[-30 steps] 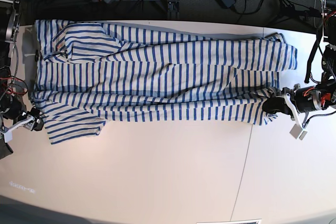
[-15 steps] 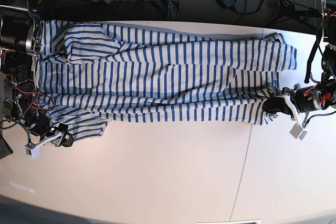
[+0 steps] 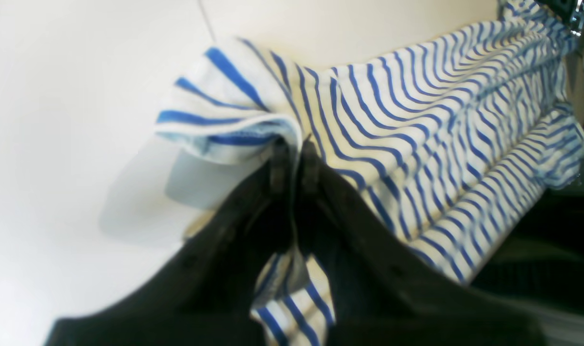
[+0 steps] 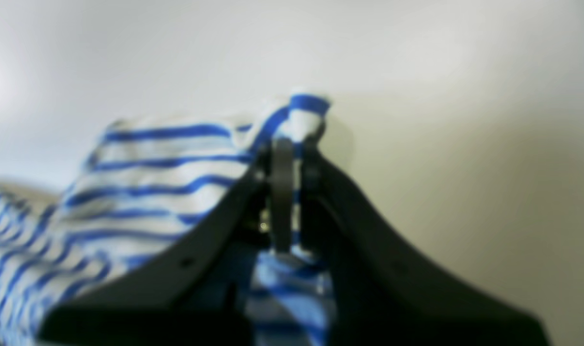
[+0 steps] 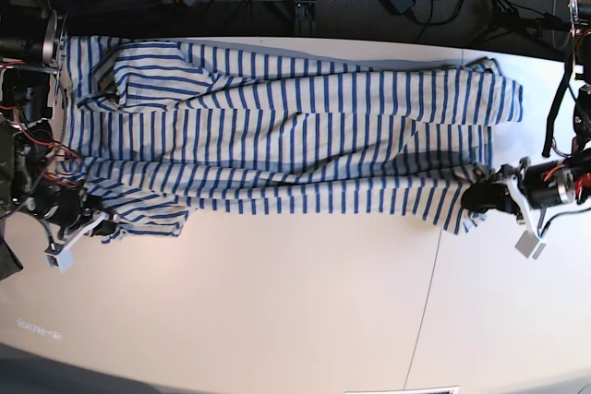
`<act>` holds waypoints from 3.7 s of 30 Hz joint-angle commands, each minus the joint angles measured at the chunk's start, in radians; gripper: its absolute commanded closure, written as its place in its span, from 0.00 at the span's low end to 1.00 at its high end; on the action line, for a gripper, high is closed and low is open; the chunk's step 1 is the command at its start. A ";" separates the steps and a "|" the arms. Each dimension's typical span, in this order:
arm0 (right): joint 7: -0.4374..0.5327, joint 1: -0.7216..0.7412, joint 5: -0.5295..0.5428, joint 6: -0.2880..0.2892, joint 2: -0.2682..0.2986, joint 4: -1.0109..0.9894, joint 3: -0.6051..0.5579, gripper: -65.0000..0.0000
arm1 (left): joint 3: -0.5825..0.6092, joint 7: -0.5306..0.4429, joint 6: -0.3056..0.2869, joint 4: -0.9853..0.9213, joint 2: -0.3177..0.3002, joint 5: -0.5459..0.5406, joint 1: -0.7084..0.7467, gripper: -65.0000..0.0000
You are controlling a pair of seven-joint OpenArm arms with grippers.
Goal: Fold the T-shirt properly
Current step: 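Release and regrasp the hem corner with the right gripper, then release and regrasp the folded strip's end with the left gripper, then pull both strip ends apart with both grippers to straighten the strip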
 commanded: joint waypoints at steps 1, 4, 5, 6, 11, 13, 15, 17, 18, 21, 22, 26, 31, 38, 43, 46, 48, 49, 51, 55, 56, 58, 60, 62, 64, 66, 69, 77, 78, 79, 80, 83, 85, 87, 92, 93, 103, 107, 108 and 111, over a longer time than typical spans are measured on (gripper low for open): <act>-0.003 0.021 0.057 0.063 0.046 0.057 0.006 1.00 | -0.011 0.010 -0.012 0.034 -0.040 -0.044 -0.016 1.00; -0.029 -0.027 0.127 0.064 0.114 0.149 0.006 1.00 | -0.011 0.049 -0.012 0.112 -0.082 -0.097 0.016 1.00; -0.031 -0.043 0.134 0.064 0.136 0.175 0.006 1.00 | -0.011 0.051 -0.012 0.142 -0.096 -0.103 0.032 1.00; -0.035 -0.060 0.144 0.064 0.157 0.199 0.006 1.00 | -0.011 0.056 -0.012 0.174 -0.108 -0.108 0.049 1.00; -0.049 -0.175 0.177 0.067 0.246 0.325 0.006 1.00 | -0.011 0.056 -0.012 0.311 -0.145 -0.105 0.143 1.00; -0.055 -0.224 0.177 0.066 0.268 0.378 0.006 1.00 | -0.011 0.060 -0.012 0.338 -0.148 -0.095 0.166 1.00; -0.063 -0.269 0.178 0.066 0.285 0.427 0.008 1.00 | -0.011 0.069 -0.012 0.346 -0.150 -0.095 0.177 1.00; -0.065 -0.312 0.177 0.066 0.301 0.466 0.008 1.00 | -0.011 0.078 -0.012 0.346 -0.153 -0.095 0.189 1.00; -0.067 -0.332 0.177 0.066 0.306 0.481 0.010 1.00 | -0.011 0.079 -0.012 0.346 -0.157 -0.095 0.197 1.00; -0.067 -0.389 0.178 0.066 0.307 0.518 0.034 1.00 | -0.011 0.082 -0.012 0.346 -0.165 -0.095 0.219 1.00; -0.067 -0.406 0.178 0.066 0.307 0.526 0.041 1.00 | -0.011 0.083 -0.012 0.346 -0.168 -0.095 0.226 1.00; -0.071 -0.457 0.181 0.066 0.307 0.545 0.055 1.00 | -0.011 0.092 -0.012 0.346 -0.167 -0.087 0.226 1.00; -0.042 -0.502 0.127 0.065 0.286 0.545 0.055 0.92 | -0.011 0.092 -0.012 0.346 -0.167 0.016 0.226 0.85; 0.005 -0.494 0.096 0.061 0.246 0.549 0.058 0.31 | -0.014 0.091 -0.012 0.346 -0.170 0.104 0.223 0.44; 0.016 -0.495 0.095 0.062 0.233 0.610 0.081 0.31 | -0.139 0.092 -0.012 0.346 -0.172 0.113 0.227 0.44; 0.013 -0.495 0.095 0.062 0.233 0.650 0.082 0.31 | -0.273 0.095 -0.012 0.346 -0.172 0.111 0.231 0.44; 0.012 -0.495 0.097 0.062 0.233 0.665 0.082 0.31 | -0.343 0.107 -0.012 0.346 -0.173 0.108 0.251 0.44; 0.011 -0.495 0.100 0.062 0.233 0.668 0.082 0.31 | -0.362 0.112 -0.012 0.346 -0.176 0.099 0.269 0.44; 0.008 -0.495 0.124 0.062 0.233 0.672 0.082 0.31 | -0.378 0.114 -0.012 0.346 -0.172 0.087 0.320 0.44; -0.008 -0.495 0.160 0.063 0.215 0.680 0.082 0.31 | -0.378 0.092 -0.012 0.346 -0.130 0.082 0.416 0.44; -0.018 -0.495 0.172 0.063 0.205 0.680 0.082 0.31 | -0.378 0.090 -0.012 0.346 -0.117 0.082 0.430 0.44; -0.029 -0.497 0.187 0.063 0.186 0.680 0.082 0.31 | -0.378 0.087 -0.012 0.346 -0.091 0.079 0.446 0.44; -0.039 -0.498 0.189 0.063 0.166 0.680 0.081 0.32 | -0.378 0.093 -0.012 0.346 -0.064 0.076 0.451 0.43; -0.041 -0.503 0.188 0.063 0.151 0.680 0.080 0.31 | -0.378 0.091 -0.012 0.346 -0.041 0.076 0.462 0.39; -0.041 -0.510 0.188 0.063 0.142 0.680 0.080 0.31 | -0.378 0.087 -0.012 0.344 -0.024 0.078 0.479 0.38; -0.041 -0.514 0.186 0.063 0.135 0.680 0.080 0.32 | -0.378 0.081 -0.012 0.344 -0.008 0.089 0.492 0.38; -0.041 -0.514 0.184 0.063 0.134 0.680 0.080 0.31 | -0.378 0.061 -0.012 0.343 0.003 0.115 0.500 0.38; -0.047 -0.514 0.185 0.063 0.134 0.680 0.080 0.31 | -0.378 0.045 -0.012 0.343 0.033 0.109 0.509 0.38; -0.048 -0.514 0.185 0.063 0.134 0.680 0.080 0.31 | -0.378 0.042 -0.012 0.343 0.041 0.110 0.509 0.38; -0.048 -0.514 0.185 0.063 0.134 0.680 0.080 0.32 | -0.378 0.036 -0.012 0.343 0.048 0.111 0.509 0.38; -0.048 -0.514 0.185 0.063 0.134 0.680 0.080 0.32 | -0.378 0.030 -0.012 0.343 0.056 0.115 0.509 0.38; -0.048 -0.514 0.186 0.063 0.134 0.680 0.080 0.31 | -0.377 0.008 -0.012 0.343 0.078 0.137 0.509 0.38; -0.051 -0.514 0.189 0.063 0.133 0.680 0.080 0.31 | -0.377 0.006 -0.012 0.343 0.092 0.137 0.509 0.38; -0.060 -0.514 0.189 0.063 0.134 0.680 0.080 0.31 | -0.377 0.003 -0.012 0.343 0.105 0.137 0.509 0.38; -0.085 -0.523 0.200 0.063 0.134 0.680 0.080 0.31 | -0.377 -0.006 -0.012 0.343 0.137 0.141 0.505 0.38; -0.085 -0.530 0.200 0.063 0.134 0.680 0.080 0.32 | -0.377 -0.010 -0.012 0.343 0.143 0.141 0.505 0.38; -0.011 -0.629 0.109 0.063 0.111 0.680 0.080 1.00 | -0.376 -0.099 -0.012 0.343 0.171 0.142 0.505 0.38; 0.047 -0.648 0.025 0.063 0.111 0.679 0.080 1.00 | -0.376 -0.119 -0.012 0.343 0.171 0.142 0.506 0.51; 0.046 -0.650 0.011 0.063 0.108 0.678 0.080 1.00 | -0.376 -0.119 -0.012 0.343 0.171 0.142 0.506 0.59; 0.047 -0.650 -0.010 0.063 0.102 0.654 0.080 1.00 | -0.376 -0.145 -0.012 0.343 0.171 0.142 0.506 0.82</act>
